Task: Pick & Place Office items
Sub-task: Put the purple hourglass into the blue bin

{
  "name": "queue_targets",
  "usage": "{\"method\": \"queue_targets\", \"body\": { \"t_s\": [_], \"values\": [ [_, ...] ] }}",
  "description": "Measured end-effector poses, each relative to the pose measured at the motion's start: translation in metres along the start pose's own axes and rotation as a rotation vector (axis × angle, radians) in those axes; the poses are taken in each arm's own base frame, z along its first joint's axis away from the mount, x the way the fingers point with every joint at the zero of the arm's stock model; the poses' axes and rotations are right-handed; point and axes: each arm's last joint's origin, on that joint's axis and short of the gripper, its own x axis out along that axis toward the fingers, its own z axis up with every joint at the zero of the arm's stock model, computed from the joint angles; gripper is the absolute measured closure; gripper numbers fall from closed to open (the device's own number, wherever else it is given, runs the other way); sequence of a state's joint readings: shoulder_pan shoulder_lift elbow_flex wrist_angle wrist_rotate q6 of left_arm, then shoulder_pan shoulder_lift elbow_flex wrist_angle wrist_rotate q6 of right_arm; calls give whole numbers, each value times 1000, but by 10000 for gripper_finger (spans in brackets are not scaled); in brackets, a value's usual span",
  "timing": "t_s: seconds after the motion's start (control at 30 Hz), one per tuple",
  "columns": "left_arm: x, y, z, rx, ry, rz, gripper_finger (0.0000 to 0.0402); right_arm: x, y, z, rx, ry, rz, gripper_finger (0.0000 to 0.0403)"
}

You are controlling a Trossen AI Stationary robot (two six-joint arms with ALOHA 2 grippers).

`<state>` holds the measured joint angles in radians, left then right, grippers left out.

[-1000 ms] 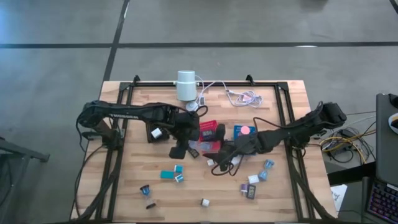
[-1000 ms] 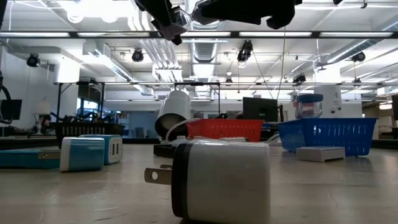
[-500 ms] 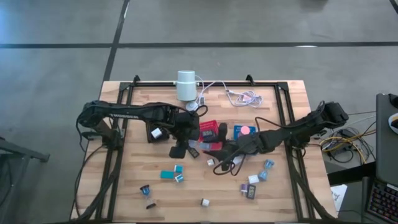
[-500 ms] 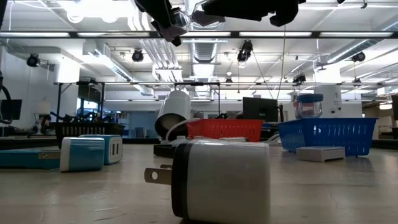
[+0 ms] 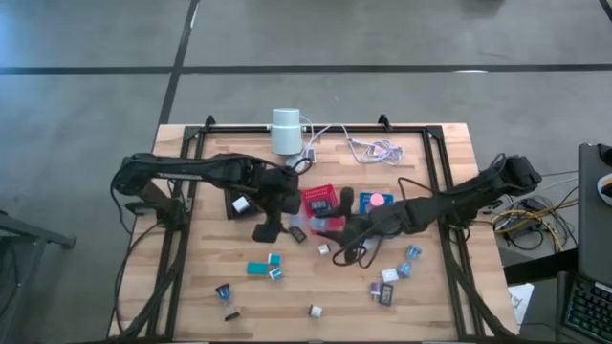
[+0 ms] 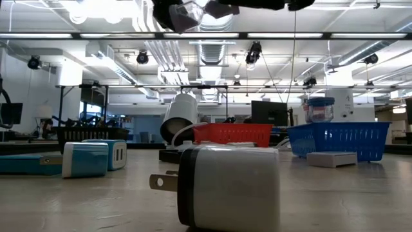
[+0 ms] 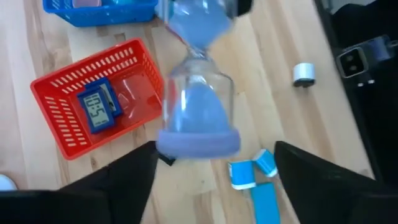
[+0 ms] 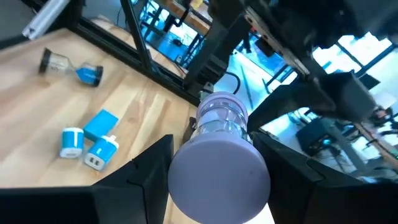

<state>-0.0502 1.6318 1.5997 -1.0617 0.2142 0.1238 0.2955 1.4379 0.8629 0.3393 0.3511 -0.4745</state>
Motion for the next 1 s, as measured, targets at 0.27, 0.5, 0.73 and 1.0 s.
{"method": "queue_targets", "body": {
  "t_s": [0.27,0.5,0.73,1.0],
  "values": [
    [-45,-20,-31,95,-94,-29,69,-21,-3,-6,68,-41,52,210],
    [-71,-31,-101,175,-505,73,170,-43,-7,-15,115,-134,100,210],
    [-71,-29,-163,146,-854,230,369,-60,-27,-40,234,-237,162,210],
    [-18,-18,-208,140,-960,380,396,-72,-43,-72,359,-355,176,210]
  ]
}}
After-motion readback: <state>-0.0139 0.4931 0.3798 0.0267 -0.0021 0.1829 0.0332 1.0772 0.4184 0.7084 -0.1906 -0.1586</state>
